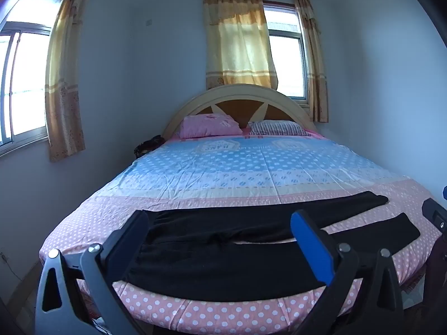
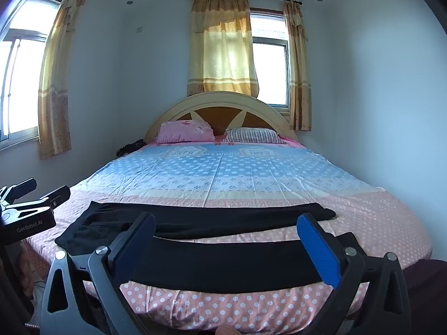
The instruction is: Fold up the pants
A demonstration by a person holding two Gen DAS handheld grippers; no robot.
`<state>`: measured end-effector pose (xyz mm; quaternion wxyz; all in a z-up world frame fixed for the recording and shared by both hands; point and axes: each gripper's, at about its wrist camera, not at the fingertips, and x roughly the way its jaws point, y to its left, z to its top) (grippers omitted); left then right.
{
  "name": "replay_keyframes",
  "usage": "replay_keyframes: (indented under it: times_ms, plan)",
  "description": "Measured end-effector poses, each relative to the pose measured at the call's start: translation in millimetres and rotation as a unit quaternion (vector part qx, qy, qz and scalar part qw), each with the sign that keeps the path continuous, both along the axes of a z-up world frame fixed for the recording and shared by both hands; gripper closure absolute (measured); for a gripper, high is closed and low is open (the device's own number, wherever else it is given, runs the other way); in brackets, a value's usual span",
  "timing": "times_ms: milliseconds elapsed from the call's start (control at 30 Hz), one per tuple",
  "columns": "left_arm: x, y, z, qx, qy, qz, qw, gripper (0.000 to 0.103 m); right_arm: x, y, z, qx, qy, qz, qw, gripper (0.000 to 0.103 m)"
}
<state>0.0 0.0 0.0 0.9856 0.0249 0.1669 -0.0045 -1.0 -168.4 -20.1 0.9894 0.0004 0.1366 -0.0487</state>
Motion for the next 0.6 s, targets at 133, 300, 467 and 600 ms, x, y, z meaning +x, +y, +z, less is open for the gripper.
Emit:
replay_keyframes:
  times_ms: [133,300,467,600]
  plan:
    - [1.3,0.3,-0.4,-0.003,0.002,0.004,1.0,0.0,-0.4,-1.3,1.1,0.003,-0.001,-0.003,1.0,0.001]
    - [2.5,-5.9,-7.1,0.001,0.008,0.002,1.0,0.0,-1.1,-0.3,-5.5,0.006,-0.004,-0.003,1.0,0.001]
    - [1.4,-4.6,-5.9,0.001,0.005,0.0,1.0,0.0,1.4,-2.2,-2.8,0.006,-0.001,-0.003,1.0,0.001]
    - [2.0,-3.7,-6.4,0.003,0.004,-0.001,1.0,0.0,2.1,-1.6,-3.1,0.006,-0.001,-0.003,1.0,0.001]
